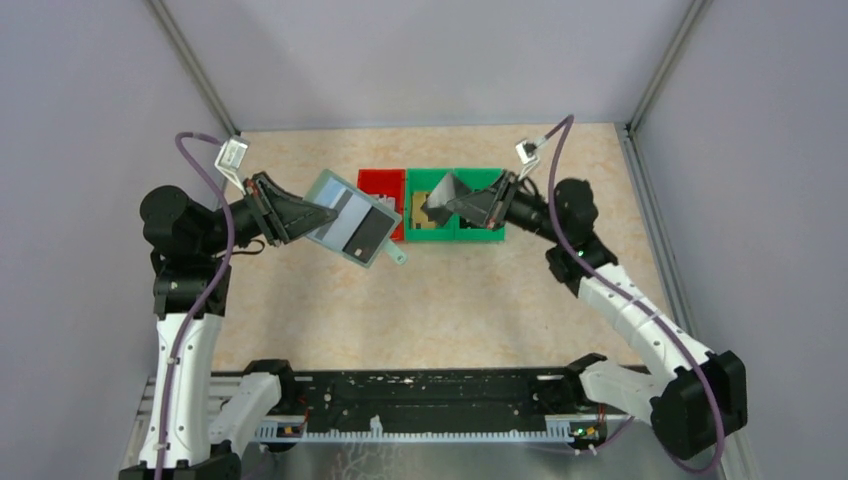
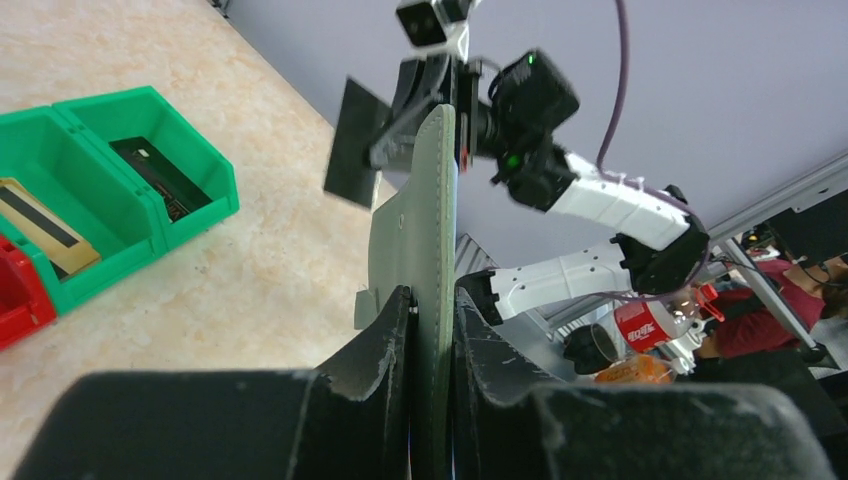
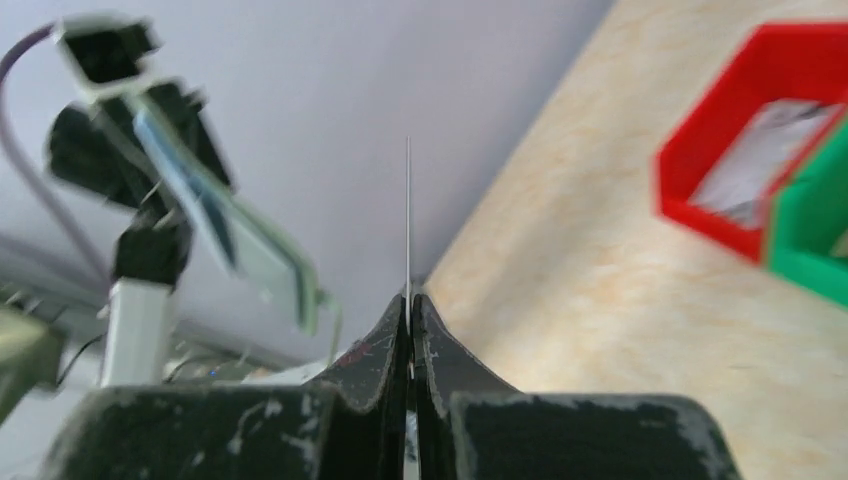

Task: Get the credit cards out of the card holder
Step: Remove the credit card from the card holder, then place the credit card in the storage box.

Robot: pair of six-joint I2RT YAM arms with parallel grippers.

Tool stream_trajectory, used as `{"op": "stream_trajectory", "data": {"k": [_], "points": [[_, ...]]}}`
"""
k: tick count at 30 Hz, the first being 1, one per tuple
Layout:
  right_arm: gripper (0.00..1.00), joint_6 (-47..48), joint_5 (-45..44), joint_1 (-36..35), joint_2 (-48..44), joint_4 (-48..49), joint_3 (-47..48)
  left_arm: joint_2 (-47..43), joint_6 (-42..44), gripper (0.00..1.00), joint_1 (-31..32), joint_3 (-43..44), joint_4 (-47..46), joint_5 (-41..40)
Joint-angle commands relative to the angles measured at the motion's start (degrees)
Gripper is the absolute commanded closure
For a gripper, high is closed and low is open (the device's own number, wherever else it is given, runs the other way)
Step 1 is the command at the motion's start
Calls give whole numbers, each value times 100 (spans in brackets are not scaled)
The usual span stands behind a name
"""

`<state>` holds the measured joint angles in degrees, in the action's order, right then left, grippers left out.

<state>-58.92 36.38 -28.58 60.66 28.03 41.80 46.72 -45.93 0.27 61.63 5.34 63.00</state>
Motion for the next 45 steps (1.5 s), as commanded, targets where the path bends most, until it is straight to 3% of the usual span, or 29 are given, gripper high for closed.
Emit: {"op": "stream_trajectory", "data": {"k": [1,5,10,16,27,34,36,41,45], "points": [[100,2263,-53,854,340,-3939,1601,1,345,94,8,273,67,-52],[100,3514,-1062,955,1229,-5516,2871,-9,449,94,8,264,161,-40],[100,4143,-2006,997,2294,-6320,3847,-49,520,95,8,261,148,-16],[100,4493,-2773,1001,3323,-6583,4432,-57,557,95,8,246,183,58],[100,4613,-2835,878,4660,-6436,4924,-44,406,95,8,276,24,116],[100,4542,-2834,814,5043,-6286,5200,-75,365,95,8,288,-35,145],[90,4525,-2915,811,5100,-6292,5248,-88,360,95,9,289,-35,175],[46,4445,-3371,802,4765,-6421,5419,-89,316,95,9,303,-116,244],[36,4368,-3374,778,4049,-6315,5526,-84,177,95,8,261,-272,281]]}}
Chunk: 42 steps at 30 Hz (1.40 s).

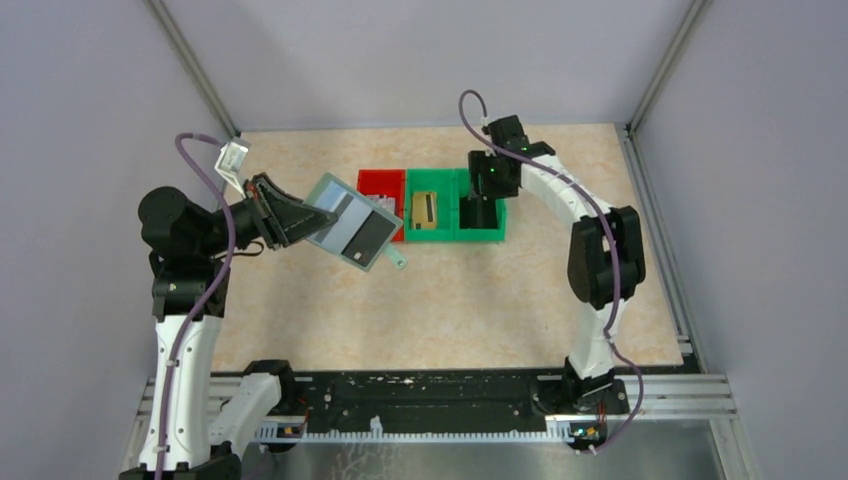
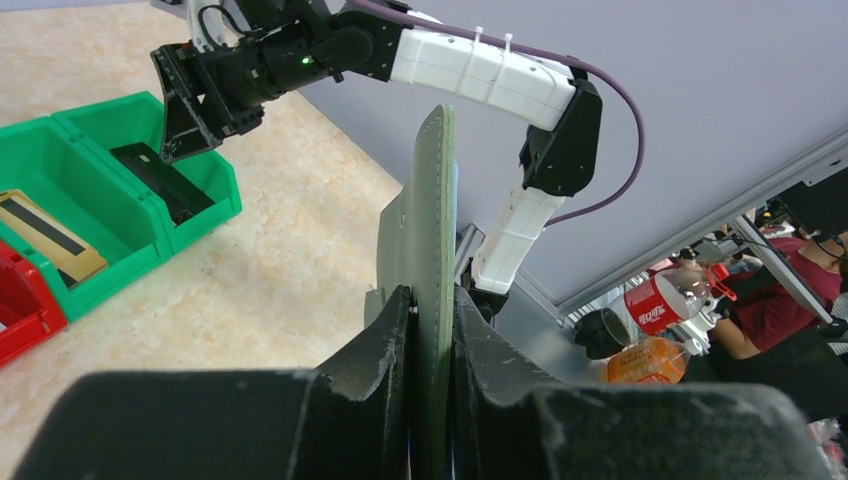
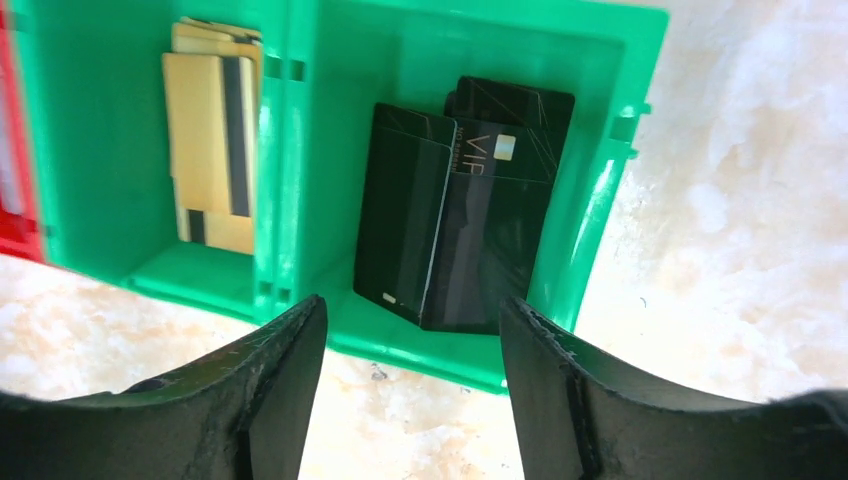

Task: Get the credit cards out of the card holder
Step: Place the credit card in the storage box, then remove the credit card from the card holder.

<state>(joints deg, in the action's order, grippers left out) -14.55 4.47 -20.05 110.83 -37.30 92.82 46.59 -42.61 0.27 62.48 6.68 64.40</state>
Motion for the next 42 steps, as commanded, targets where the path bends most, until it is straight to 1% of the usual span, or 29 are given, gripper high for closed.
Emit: {"op": "stream_trajectory", "data": {"k": [1,2,4,5,6,8,10,12,13,17,21,25,26,28,29,32,34,36,38,39,40,42], "points": [[35,-77,28,-85,-1166,266,470,-76,-167,95,12,157,-443,142],[33,-96,306,-86,-1387,356,514,-81,-175,95,8,131,-462,147],[28,-170,1248,-87,-1802,647,588,-80,-194,95,9,88,-494,185],[25,-239,1890,-103,-2005,906,582,-60,-210,95,8,69,-511,213],[19,-345,2457,-149,-2182,1195,549,-55,-233,95,16,57,-534,253],[13,-443,3363,-369,-2551,1849,481,-38,-254,95,10,39,-578,351],[10,-398,4066,-710,-2692,2077,552,-44,-209,94,12,8,-601,462],[10,-330,4585,-1068,-2747,2183,596,-74,-284,91,10,-110,-988,888],[10,-271,4825,-1246,-2765,2234,560,-93,-341,90,15,-172,-1111,967],[9,133,5266,-2077,-2724,2113,492,-53,-2,88,9,-186,-871,1290],[5,182,5502,-2551,-2586,2264,458,82,628,88,8,-132,-201,1597],[5,403,5440,-2903,-2275,1851,754,101,921,88,9,-131,47,1836],[7,474,5437,-2964,-2207,1756,822,94,953,88,8,-131,57,1868],[14,524,5474,-3069,-2079,1674,904,73,1017,88,8,-115,78,1919],[20,516,5513,-3108,-2020,1647,939,72,1064,88,8,-101,92,1949],[34,605,5540,-3233,-1831,1442,1100,76,1207,88,14,-57,236,2013],[43,636,5505,-3284,-1756,1378,1172,81,1370,86,8,-16,392,2057],[60,617,5459,-3295,-1716,1378,1227,76,1527,82,12,23,536,2140],[83,571,5407,-3298,-1757,1506,1175,55,1684,78,8,56,672,2117],[93,547,5352,-3289,-1783,1563,1137,40,1753,70,14,80,736,2074],[100,529,5293,-3286,-1810,1620,1097,35,1797,54,11,104,787,2011],[100,423,5191,-3257,-1872,1706,1048,41,1783,31,10,146,815,1838]]}}
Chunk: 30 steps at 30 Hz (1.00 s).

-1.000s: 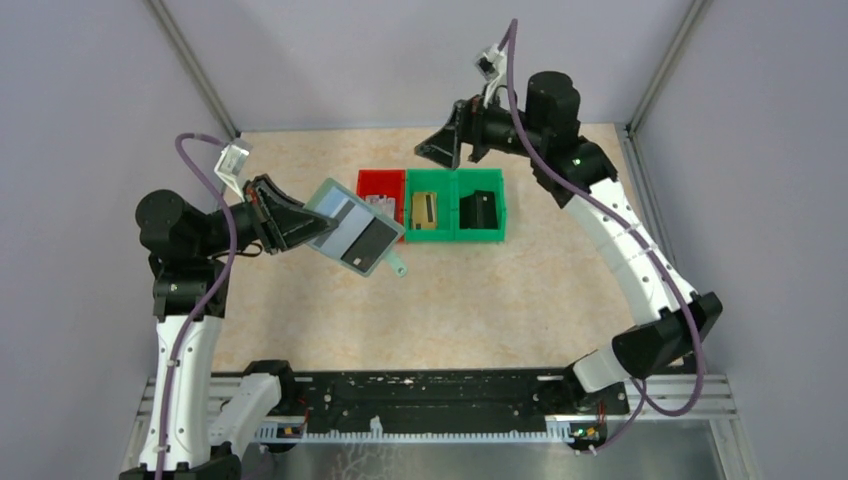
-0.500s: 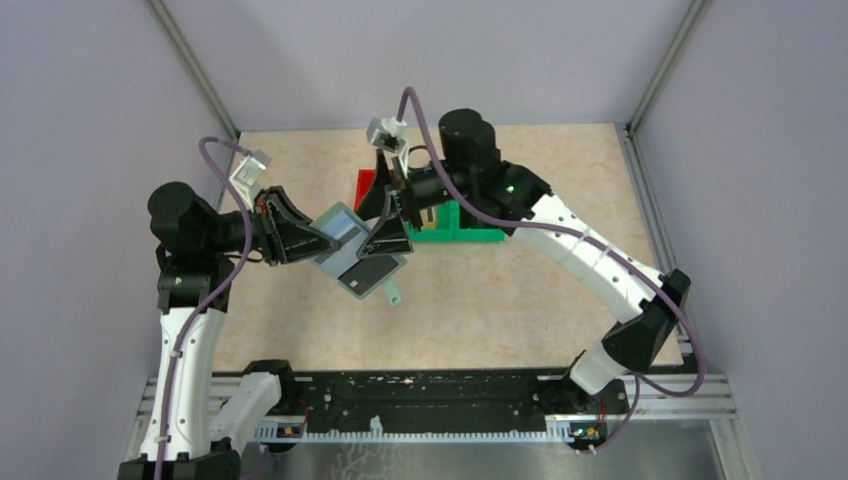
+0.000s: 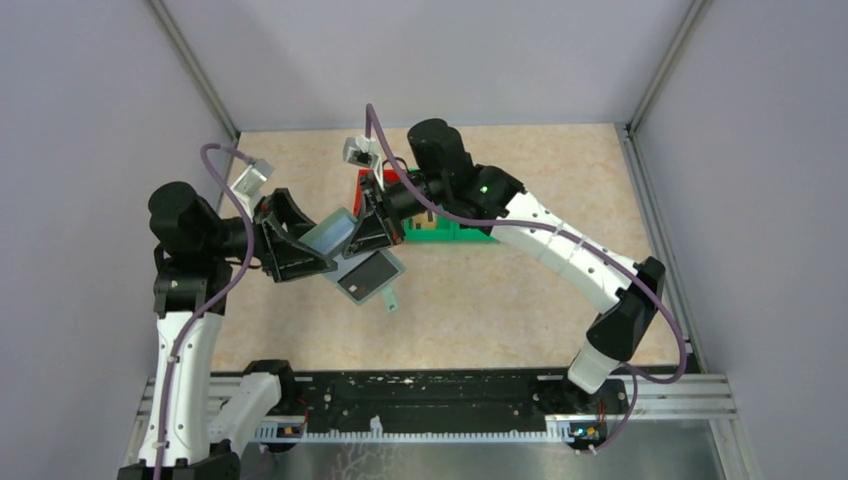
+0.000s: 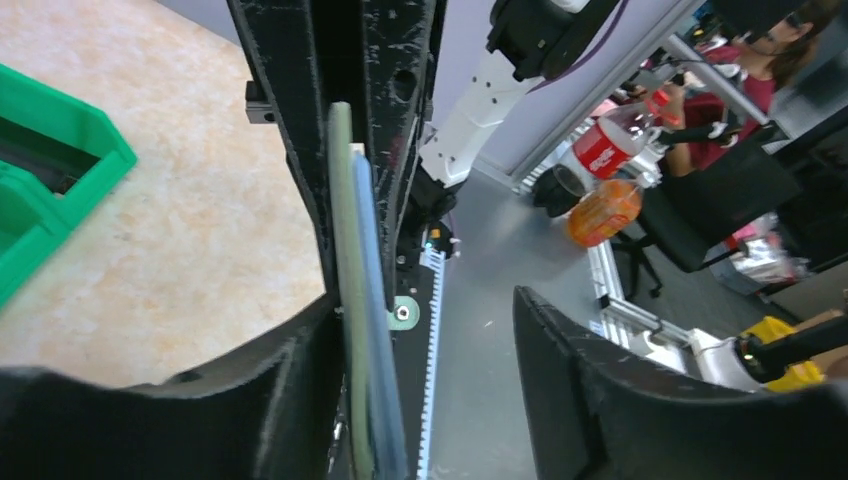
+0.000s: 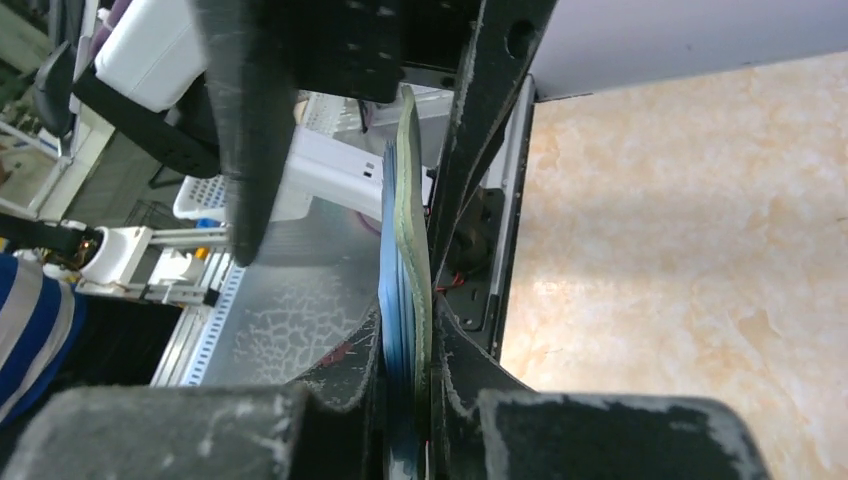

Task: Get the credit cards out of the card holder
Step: Remove the credit card from the card holder.

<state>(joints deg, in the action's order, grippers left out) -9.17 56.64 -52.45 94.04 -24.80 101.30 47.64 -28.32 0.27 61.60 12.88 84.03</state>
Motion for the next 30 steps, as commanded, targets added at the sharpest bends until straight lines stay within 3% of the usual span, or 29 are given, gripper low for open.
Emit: {"op": "stream_trajectory", "data": {"k": [1,2,3,5,11,17,20,30], "points": [[100,-199,-66,32,-220,498,207,-46,296,12,8,287,197,-257],[100,-345,-174,83,-259,621,214,-30,261,3,8,329,201,-400],[100,-496,-260,141,-317,754,211,-21,225,1,8,355,206,-580],[100,-951,-609,255,-575,1383,-64,-70,158,1,14,337,185,-916],[100,-2796,-1941,582,-1874,5404,-2345,-452,-633,1,12,-232,-810,-1438],[100,-4327,-2918,567,-2067,7606,-3385,-643,-1453,4,11,-516,-1700,-1398],[100,-4611,-3370,433,-2063,8184,-3734,-674,-1647,5,8,-585,-1839,-1415],[100,-4098,-4325,-267,-1975,8410,-3975,-750,-3402,11,8,-792,-3525,-1612]]}}
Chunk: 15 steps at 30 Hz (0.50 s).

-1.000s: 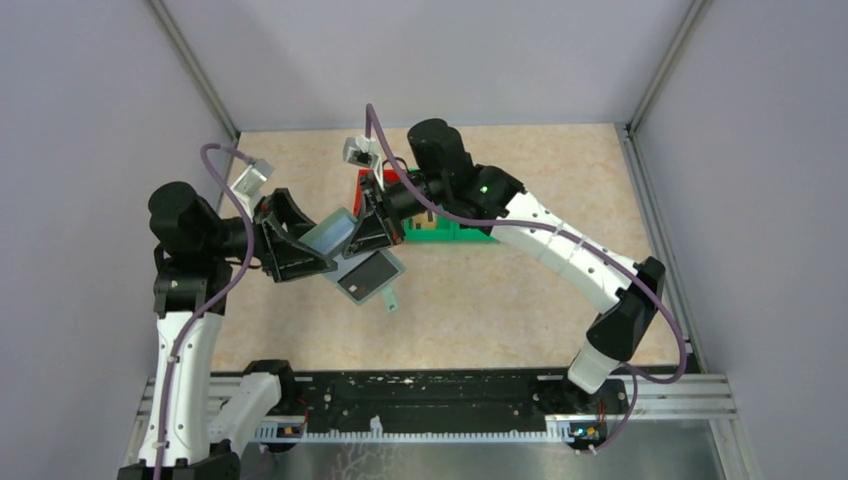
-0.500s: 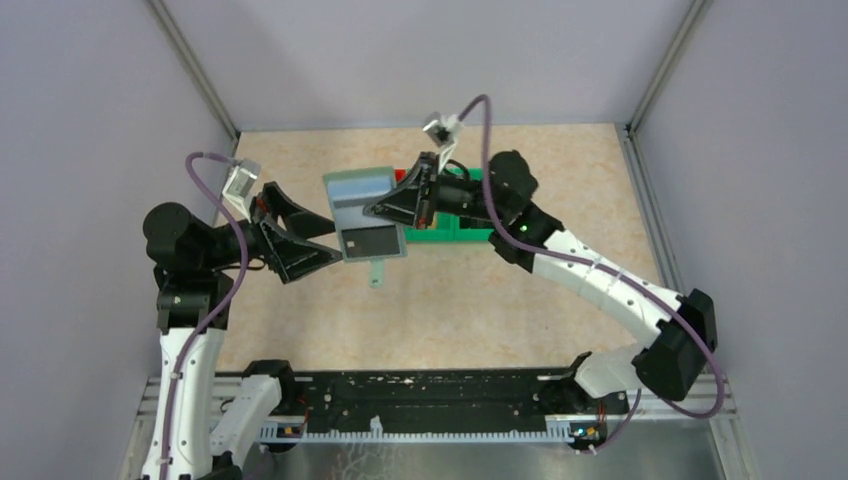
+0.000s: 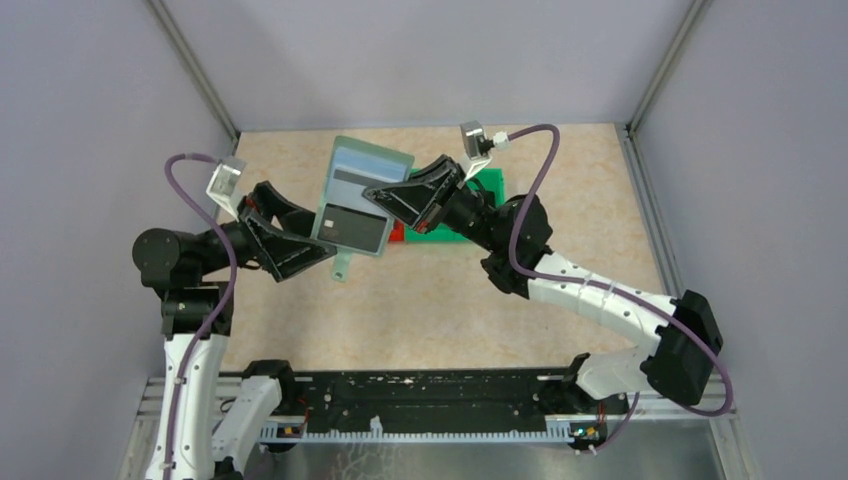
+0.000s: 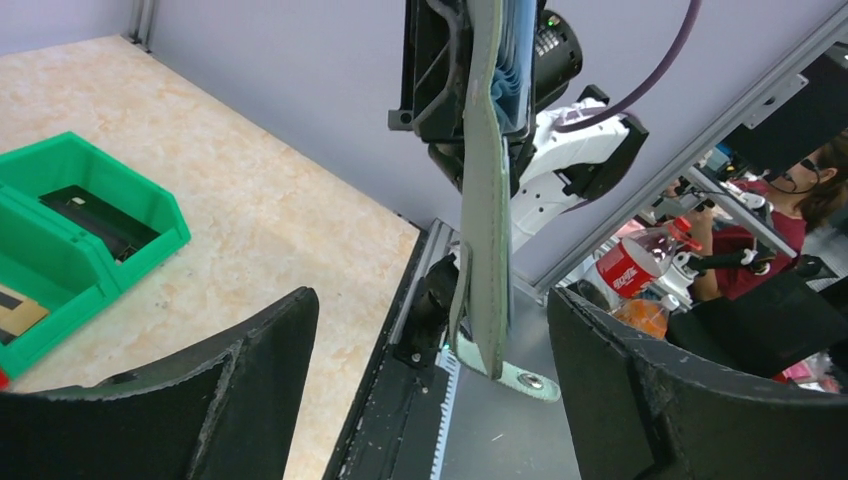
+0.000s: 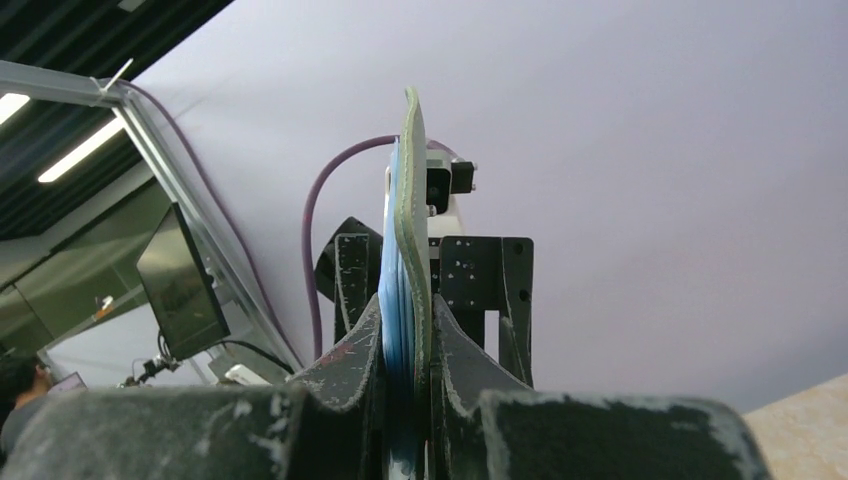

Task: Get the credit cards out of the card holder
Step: Remove the credit card from the card holder.

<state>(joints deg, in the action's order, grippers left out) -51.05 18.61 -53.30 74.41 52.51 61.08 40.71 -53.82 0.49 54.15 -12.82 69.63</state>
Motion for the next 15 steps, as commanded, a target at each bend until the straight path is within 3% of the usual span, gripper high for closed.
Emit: {"op": "stream_trajectory", "data": {"k": [1,8,14,15], "points": [[100,102,-570,-225,8,723,28,-67,-883,13,-14,-45,-966,-177],[100,94,-883,-485,166,1094,-201,-92,-894,46,-14,-103,-1032,-230],[100,99,-1052,-629,247,1250,-360,-111,-565,83,-13,-150,-749,-226],[96,108,-1048,-631,232,1271,-406,-115,-419,88,-14,-132,-621,-213]]}}
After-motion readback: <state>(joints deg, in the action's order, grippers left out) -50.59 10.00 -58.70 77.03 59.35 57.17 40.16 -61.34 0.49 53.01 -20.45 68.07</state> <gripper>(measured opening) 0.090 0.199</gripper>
